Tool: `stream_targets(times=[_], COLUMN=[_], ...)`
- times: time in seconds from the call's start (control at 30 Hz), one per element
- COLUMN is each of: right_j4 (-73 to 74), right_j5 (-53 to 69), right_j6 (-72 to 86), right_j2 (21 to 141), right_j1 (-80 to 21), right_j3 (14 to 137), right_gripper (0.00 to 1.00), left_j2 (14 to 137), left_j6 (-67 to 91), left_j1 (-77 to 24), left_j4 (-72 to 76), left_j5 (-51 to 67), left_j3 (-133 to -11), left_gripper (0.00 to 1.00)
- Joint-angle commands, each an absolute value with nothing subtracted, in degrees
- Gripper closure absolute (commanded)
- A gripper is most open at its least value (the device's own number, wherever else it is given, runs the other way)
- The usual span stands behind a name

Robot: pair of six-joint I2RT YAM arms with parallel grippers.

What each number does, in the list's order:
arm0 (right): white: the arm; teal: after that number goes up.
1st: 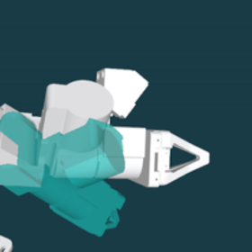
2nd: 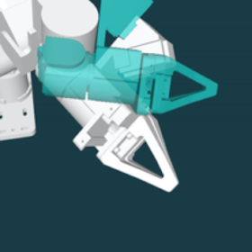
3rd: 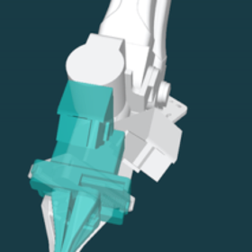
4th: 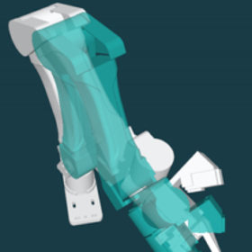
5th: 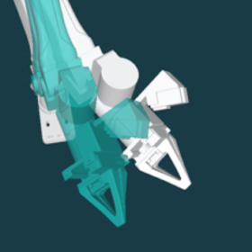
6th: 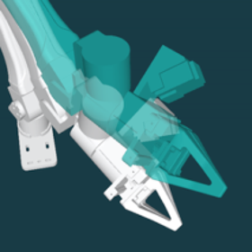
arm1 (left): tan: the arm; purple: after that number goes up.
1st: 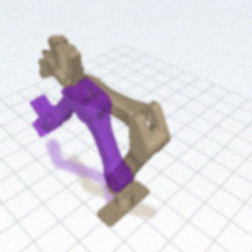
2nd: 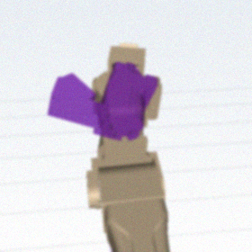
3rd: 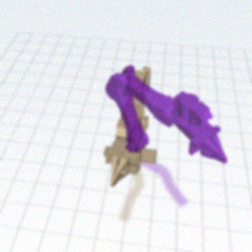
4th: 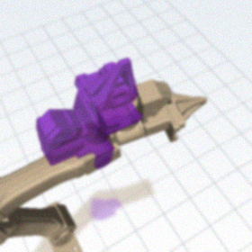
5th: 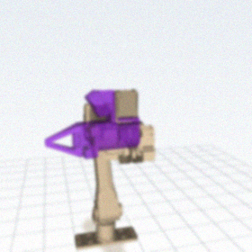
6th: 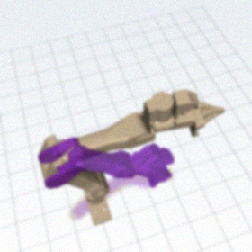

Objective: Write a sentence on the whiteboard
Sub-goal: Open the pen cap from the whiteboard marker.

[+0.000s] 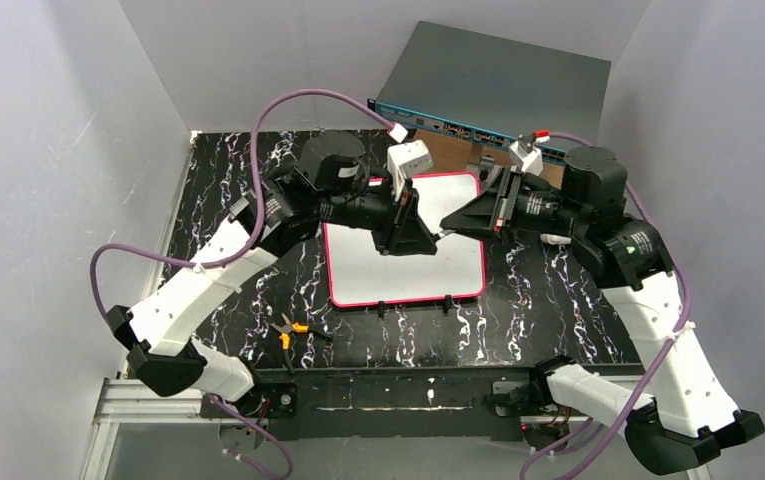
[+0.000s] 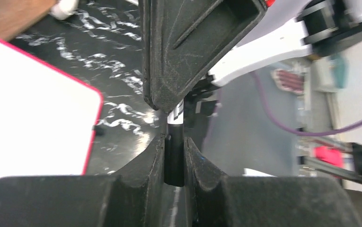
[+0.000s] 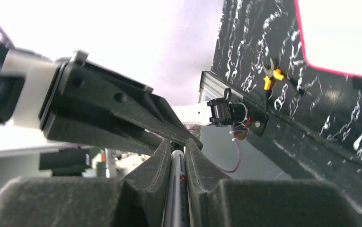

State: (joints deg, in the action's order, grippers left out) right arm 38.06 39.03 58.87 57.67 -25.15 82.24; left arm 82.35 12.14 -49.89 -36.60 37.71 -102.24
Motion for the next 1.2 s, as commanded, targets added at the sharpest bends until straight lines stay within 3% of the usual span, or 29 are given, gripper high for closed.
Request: stream_targets(times=[0.0, 0.37, 0.7, 0.8, 0.83, 0.93, 1.17], right_j4=[45.9, 50.5, 48.8, 52.3, 53.2, 54.0, 55.0], right_j5=[35.7, 33.3, 34.0, 29.4, 24.7, 23.0, 22.6], right_j6=[66.0, 67.2, 66.0, 63.2, 63.9, 64.2, 63.2], right_j2=[54.6, 56.5, 58.6, 57.0, 52.7, 49.8, 49.1], right_j1=[-25.3, -25.3, -25.3, -25.3, -25.3, -25.3, -25.3], right_j3=[80.1, 82.4, 84.1, 84.1, 79.6, 75.3, 74.9], right_gripper=[0.99, 0.99, 0.99, 0.99, 0.99, 0.99, 0.99], left_j2=[77.4, 65.5, 59.4, 57.6, 52.8, 48.2, 45.0], left_j6=[-1.8, -13.7, -9.0, -3.1, 10.4, 28.1, 42.0], left_j1=[-49.8, -51.6, -51.6, -51.6, -51.6, -51.4, -50.5], left_j4=[-43.0, -34.1, -35.2, -35.5, -30.8, -27.1, -28.0], left_j5=[15.2, 7.5, 6.7, 7.4, 1.4, -13.0, -25.3], left_j3=[-98.8, -82.2, -73.7, -66.7, -55.0, -41.2, -31.5], left_gripper=[1.0, 1.0, 1.0, 1.0, 1.0, 1.0, 1.0])
